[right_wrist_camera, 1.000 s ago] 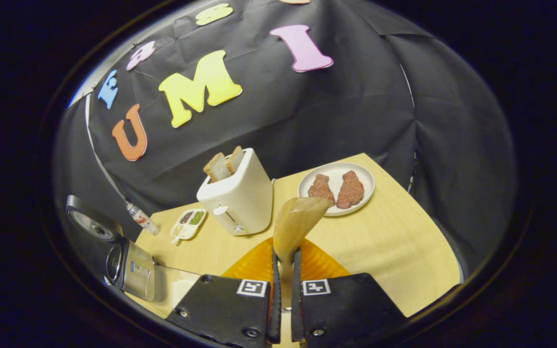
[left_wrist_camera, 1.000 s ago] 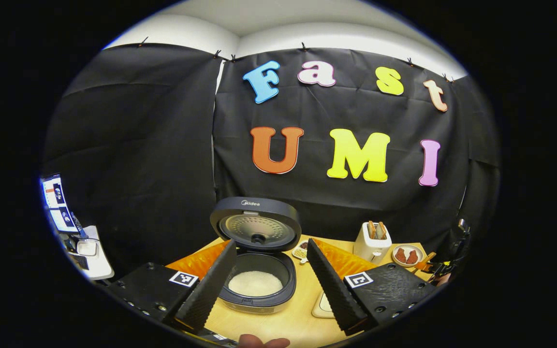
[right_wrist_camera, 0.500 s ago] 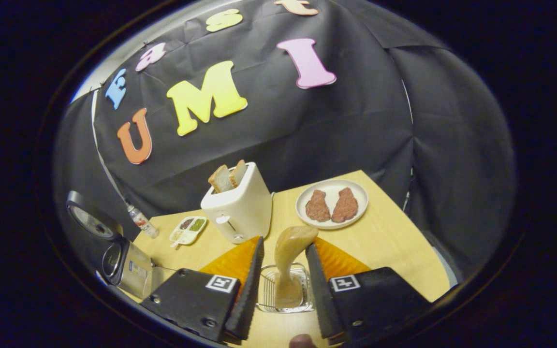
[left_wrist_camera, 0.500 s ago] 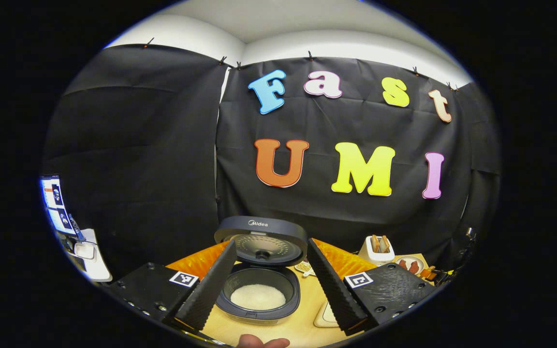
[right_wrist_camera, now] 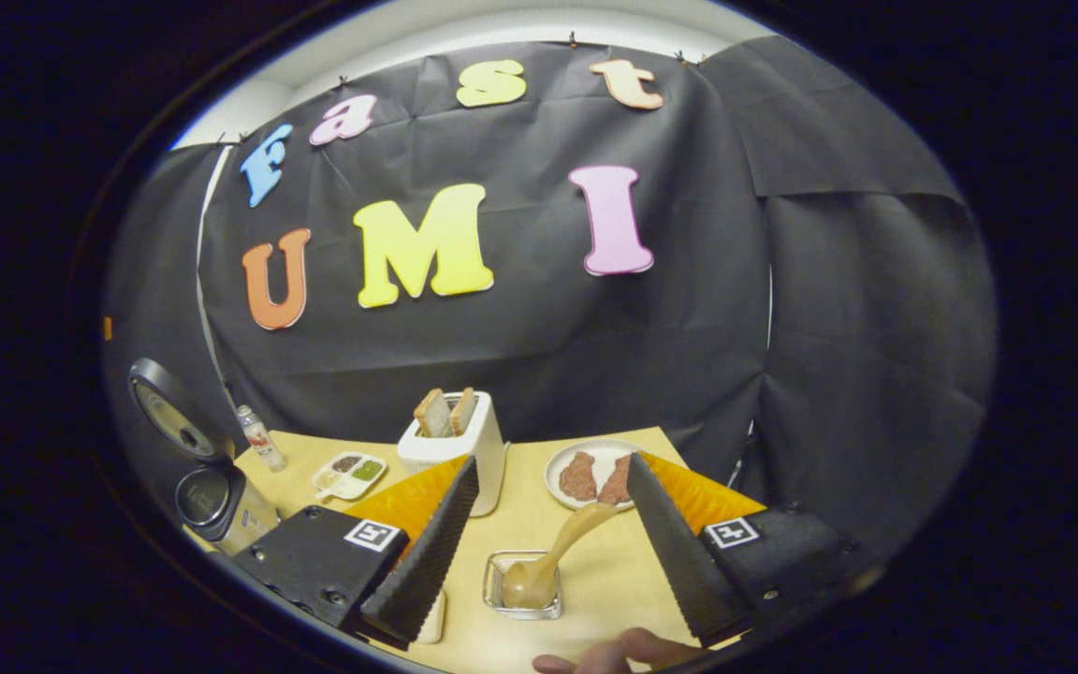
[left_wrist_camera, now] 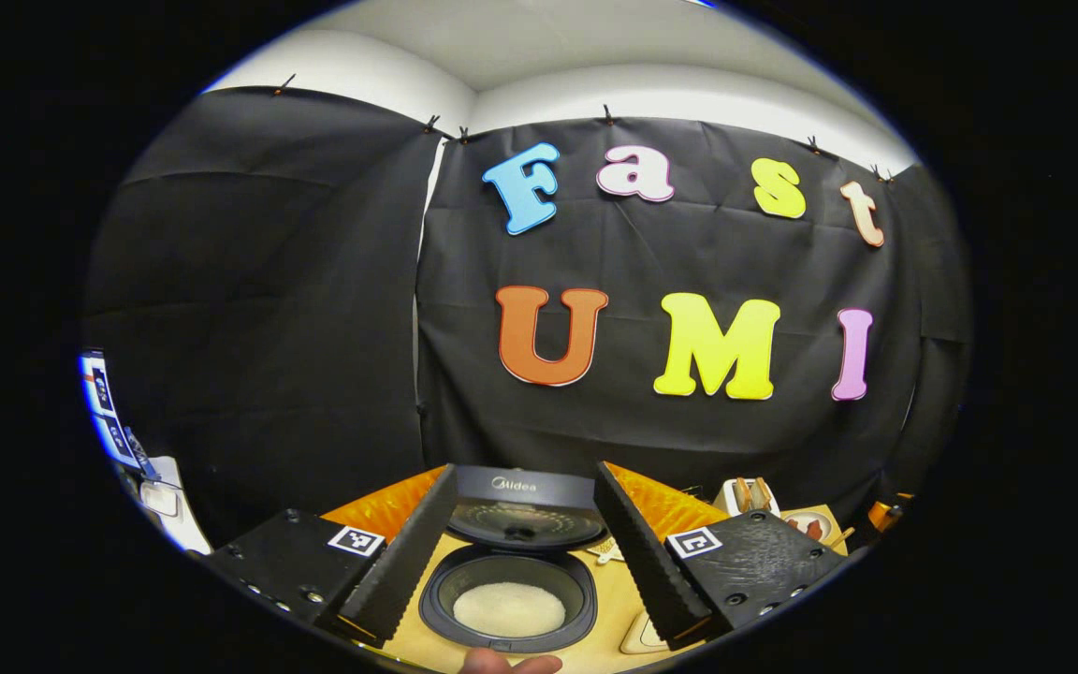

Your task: Close the left gripper, press the button to open the rice cooker; take a wooden spoon from the chopstick holder with the right hand, scoop a spoonful of rice and pour it into the rice cooker, then put the wooden spoon back into the chopstick holder.

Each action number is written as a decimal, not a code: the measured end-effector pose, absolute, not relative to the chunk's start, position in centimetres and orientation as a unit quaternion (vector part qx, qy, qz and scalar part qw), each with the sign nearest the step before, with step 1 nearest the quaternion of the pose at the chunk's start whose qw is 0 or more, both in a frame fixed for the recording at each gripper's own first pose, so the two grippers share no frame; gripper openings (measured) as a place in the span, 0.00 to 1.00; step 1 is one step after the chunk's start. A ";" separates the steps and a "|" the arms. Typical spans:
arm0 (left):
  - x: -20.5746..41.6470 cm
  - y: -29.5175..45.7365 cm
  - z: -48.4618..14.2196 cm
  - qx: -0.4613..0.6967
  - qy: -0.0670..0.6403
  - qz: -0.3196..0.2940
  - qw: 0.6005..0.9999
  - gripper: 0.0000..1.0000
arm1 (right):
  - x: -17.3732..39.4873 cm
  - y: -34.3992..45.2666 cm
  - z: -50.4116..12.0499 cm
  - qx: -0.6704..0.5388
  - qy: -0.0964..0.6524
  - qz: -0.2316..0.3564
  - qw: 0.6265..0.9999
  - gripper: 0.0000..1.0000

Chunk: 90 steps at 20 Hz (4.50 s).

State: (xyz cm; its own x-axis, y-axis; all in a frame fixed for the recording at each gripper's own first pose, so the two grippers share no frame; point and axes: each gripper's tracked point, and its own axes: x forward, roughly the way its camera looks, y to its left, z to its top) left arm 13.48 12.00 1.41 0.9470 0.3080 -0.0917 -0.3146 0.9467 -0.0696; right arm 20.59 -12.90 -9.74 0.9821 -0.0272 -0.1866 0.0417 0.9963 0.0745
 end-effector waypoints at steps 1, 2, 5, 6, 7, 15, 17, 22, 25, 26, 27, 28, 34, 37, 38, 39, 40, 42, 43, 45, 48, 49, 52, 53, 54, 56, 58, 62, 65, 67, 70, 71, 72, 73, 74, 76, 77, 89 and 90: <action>14.2 12.2 1.5 -0.044 0.037 0.152 0.987 0.94 | 20.0 -12.2 -9.2 0.035 0.091 -0.012 0.995 1.00; 15.1 12.6 1.6 -0.047 0.035 0.148 0.987 0.94 | 19.2 -11.4 -8.6 0.030 0.089 -0.005 0.996 1.00; 17.2 13.3 0.8 -0.048 0.048 0.136 0.988 0.95 | 16.6 -10.4 -6.6 0.017 0.073 -0.001 0.997 1.00; 17.9 13.7 0.4 -0.043 0.053 0.132 0.989 0.95 | 15.7 -10.3 -6.1 0.013 0.067 -0.004 0.998 1.00; 18.7 13.8 0.0 -0.041 0.062 0.126 0.989 0.94 | 14.9 -10.2 -5.9 0.010 0.063 -0.007 0.998 0.94; 22.6 15.4 -3.9 -0.030 0.138 0.120 0.983 0.96 | 9.5 -11.6 -7.9 0.017 0.081 -0.062 0.995 1.00; 22.8 15.7 -4.4 -0.036 0.152 0.123 0.980 0.96 | 8.3 -12.1 -8.4 0.022 0.086 -0.077 0.993 1.00; 20.0 15.4 -7.9 -0.033 0.240 0.110 0.964 0.98 | 7.6 -11.8 -8.2 0.023 0.086 -0.081 0.993 0.94; 16.8 14.4 -9.6 -0.047 0.280 0.100 0.954 0.97 | 8.2 -10.5 -8.9 0.023 0.098 -0.064 0.993 0.94; 15.9 14.0 -10.2 -0.056 0.289 0.095 0.951 0.97 | 8.4 -10.0 -9.1 0.023 0.100 -0.058 0.993 0.94; 14.8 13.0 -10.8 -0.063 0.299 0.086 0.948 0.96 | 8.6 -9.6 -9.2 0.022 0.101 -0.053 0.993 0.94; 13.8 12.3 -11.4 -0.063 0.311 0.080 0.945 0.96 | 8.6 -9.2 -9.1 0.022 0.100 -0.047 0.994 0.94; 10.6 11.6 -15.4 -0.050 0.368 0.073 0.926 0.97 | 9.0 -8.4 -9.5 0.018 0.104 -0.030 0.994 0.94; 9.5 11.2 -17.8 -0.041 0.396 0.067 0.915 0.97 | 9.2 -8.7 -9.4 0.018 0.105 -0.028 0.994 0.94; 9.3 10.9 -18.8 -0.042 0.407 0.067 0.910 0.97 | 9.3 -8.7 -9.3 0.017 0.105 -0.028 0.994 0.94; 9.3 10.6 -19.6 -0.044 0.417 0.068 0.905 0.96 | 9.4 -8.9 -9.4 0.016 0.108 -0.027 0.994 0.94; 9.3 10.4 -20.3 -0.045 0.425 0.070 0.901 0.96 | 9.5 -9.0 -9.5 0.015 0.110 -0.027 0.993 0.94; 8.5 10.8 -20.7 -0.047 0.434 0.074 0.897 0.96 | 9.9 -9.1 -9.6 0.016 0.112 -0.025 0.993 0.94; 8.7 11.2 -20.6 -0.047 0.436 0.076 0.895 0.96 | 10.1 -9.2 -9.7 0.016 0.113 -0.024 0.993 0.94; 8.6 11.3 -21.0 -0.055 0.443 0.082 0.891 1.00 | 10.8 -9.3 -9.8 0.016 0.116 -0.020 0.993 0.94; 8.3 11.2 -21.6 -0.058 0.456 0.096 0.883 0.96 | 12.1 -9.2 -10.2 0.018 0.121 -0.008 0.992 0.94; 8.3 11.4 -21.7 -0.056 0.456 0.099 0.883 0.97 | 12.7 -9.0 -10.3 0.020 0.121 -0.002 0.992 0.94; 8.3 11.1 -21.7 -0.062 0.460 0.100 0.880 0.97 | 14.4 -8.1 -10.8 0.026 0.127 0.022 0.991 0.94; 8.2 11.1 -22.2 -0.066 0.466 0.102 0.876 1.00 | 15.1 -7.7 -11.1 0.028 0.129 0.033 0.991 1.00; 7.9 11.1 -22.3 -0.068 0.470 0.105 0.874 0.97 | 15.7 -7.3 -11.2 0.029 0.130 0.043 0.990 0.94; 8.0 11.1 -22.3 -0.069 0.467 0.107 0.875 0.98 | 17.1 -7.0 -11.4 0.030 0.130 0.061 0.989 1.00; 8.2 11.2 -22.2 -0.073 0.465 0.114 0.875 0.98 | 18.3 -6.8 -11.5 0.031 0.129 0.074 0.988 1.00; 8.6 11.3 -22.1 -0.075 0.464 0.128 0.873 0.97 | 18.9 -7.0 -11.7 0.041 0.129 0.090 0.987 1.00; 8.8 11.1 -22.0 -0.066 0.444 0.135 0.883 0.96 | 17.7 -7.6 -10.9 0.043 0.119 0.083 0.989 0.94; 9.0 11.1 -21.3 -0.055 0.423 0.132 0.895 0.96 | 16.2 -8.0 -9.7 0.039 0.104 0.076 0.991 1.00; 10.0 10.4 -17.8 -0.039 0.366 0.111 0.923 0.96 | 13.2 -8.3 -7.6 0.032 0.083 0.061 0.994 0.94; 10.1 9.8 -16.0 -0.036 0.341 0.099 0.934 0.95 | 12.0 -8.3 -6.8 0.029 0.076 0.054 0.995 0.94; 10.2 9.1 -13.8 -0.034 0.311 0.087 0.946 0.95 | 10.8 -8.2 -6.0 0.027 0.068 0.050 0.996 1.00; 10.0 8.4 -11.5 -0.029 0.279 0.075 0.957 0.95 | 9.4 -7.8 -5.0 0.026 0.057 0.047 0.997 0.94; 9.5 7.7 -9.3 -0.024 0.249 0.066 0.966 0.95 | 8.2 -7.7 -4.1 0.025 0.046 0.042 0.998 1.00; 7.5 6.0 -5.9 -0.027 0.199 0.035 0.979 0.95 | 5.8 -7.6 -2.9 0.025 0.032 0.032 0.999 0.93; 6.5 4.6 -4.1 -0.029 0.178 0.021 0.983 0.95 | 4.5 -7.6 -2.3 0.027 0.026 0.027 0.999 1.00; -6.8 -0.8 1.7 0.001 0.038 -0.026 0.999 0.95 | -6.7 -4.6 -0.2 0.021 -0.009 0.006 1.000 0.93; -7.5 -1.2 1.6 0.003 0.035 -0.027 0.999 0.94 | -7.3 -4.2 -0.5 0.024 -0.007 0.007 1.000 1.00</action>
